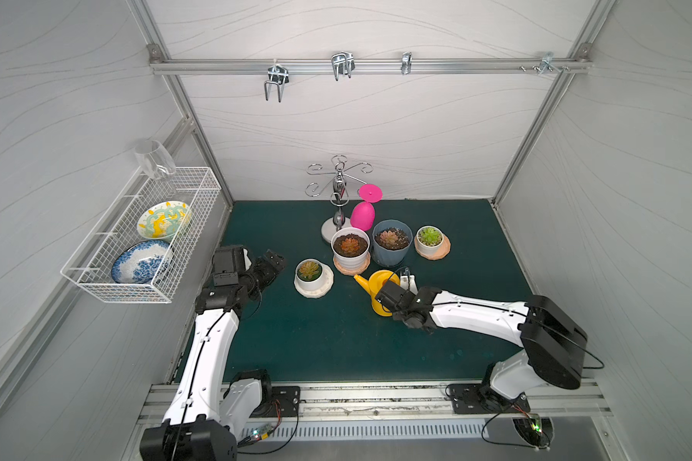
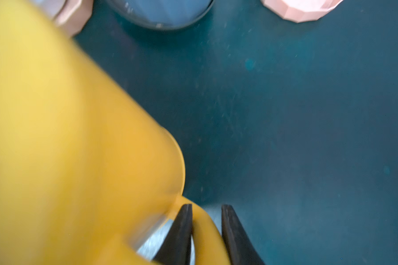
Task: Water the succulent around the soil edge
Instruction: Place the watering can at the center of the board.
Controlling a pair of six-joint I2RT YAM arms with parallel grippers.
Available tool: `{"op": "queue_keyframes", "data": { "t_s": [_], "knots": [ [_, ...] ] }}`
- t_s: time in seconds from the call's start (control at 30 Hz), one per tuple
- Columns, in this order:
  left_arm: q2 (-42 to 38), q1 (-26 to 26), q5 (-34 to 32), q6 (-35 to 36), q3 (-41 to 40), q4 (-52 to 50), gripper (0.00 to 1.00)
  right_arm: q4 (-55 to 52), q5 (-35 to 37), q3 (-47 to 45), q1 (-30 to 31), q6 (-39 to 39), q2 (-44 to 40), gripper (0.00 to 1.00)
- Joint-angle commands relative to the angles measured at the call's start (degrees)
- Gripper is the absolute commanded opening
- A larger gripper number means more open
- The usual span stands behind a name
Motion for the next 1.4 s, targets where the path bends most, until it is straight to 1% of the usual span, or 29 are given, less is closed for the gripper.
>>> {"op": "queue_keyframes", "data": {
  "t_s": [0.0,0.1,0.17,0.3,0.47,0.67,0.77,0.87,0.9,0.93,0.97,1.0,1.03,1.1,1.17,1.23,1.3,1.37],
  "knots": [
    [-0.2,-0.3,0.5,0.1,0.9,1.8,1.0,-5.9,0.9,1.1,2.8,1.0,0.2,0.33],
    [-0.3,-0.3,0.4,0.0,1.0,1.8,1.0,-7.0,0.4,1.8,5.0,1.3,0.7,0.33],
    [-0.3,-0.3,0.3,0.0,1.2,1.7,1.0,-7.4,-0.1,2.4,6.3,1.4,0.9,0.36],
    [-0.4,-0.3,0.2,0.1,1.3,1.5,1.0,-6.4,-1.6,3.0,8.6,0.3,0.8,0.36],
    [-0.7,-0.3,-0.2,0.2,0.9,1.4,1.0,-4.6,-3.4,3.6,9.9,-1.1,0.2,0.37],
    [-0.9,-0.3,-1.5,0.8,1.1,0.6,1.0,-7.3,-3.2,3.3,10.1,-0.8,-2.6,0.46],
    [-1.3,-0.2,-2.7,1.3,1.2,0.1,1.0,-8.0,-3.2,1.7,10.5,-1.0,-7.0,0.55],
    [-2.5,-0.3,-4.6,2.0,1.2,-0.2,1.0,-9.2,-3.1,0.5,10.9,-1.0,-11.9,0.6],
    [-3.1,-0.2,-5.4,2.2,1.1,-0.1,1.0,-10.1,-2.8,0.3,10.9,-1.0,-13.8,0.65],
    [-3.7,-0.2,-6.3,2.4,0.9,0.1,1.0,-10.9,-2.0,0.3,10.9,-0.9,-15.2,0.75],
    [-4.4,-0.3,-7.2,2.7,0.8,0.1,1.0,-12.4,-0.8,0.5,10.8,-1.0,-17.0,0.95],
    [-5.0,-0.3,-8.3,3.2,0.7,0.4,1.0,-13.9,0.5,1.0,10.6,-1.0,-18.6,0.99],
    [-5.4,-0.2,-9.2,3.6,0.6,0.6,1.0,-15.4,2.3,1.7,10.2,-1.0,-20.0,0.99],
    [-5.7,-0.2,-11.5,4.8,0.5,1.2,1.0,-17.6,4.8,3.1,8.3,-1.2,-22.6,0.99],
    [-5.6,-0.2,-14.0,6.1,0.5,1.6,1.0,-17.5,5.5,3.8,4.3,-3.1,-25.3,0.99],
    [-5.4,-0.2,-16.3,7.4,0.2,2.8,1.0,-15.2,2.8,3.7,-2.1,-6.2,-28.2,0.99],
    [-5.2,-0.3,-18.7,9.0,-0.5,4.5,1.0,-12.5,-1.1,3.0,-9.7,-9.6,-30.9,0.99],
    [-5.3,-0.3,-20.8,10.9,-1.5,7.0,1.0,-11.2,-2.3,2.3,-17.0,-10.6,-32.8,0.99]
  ]
}}
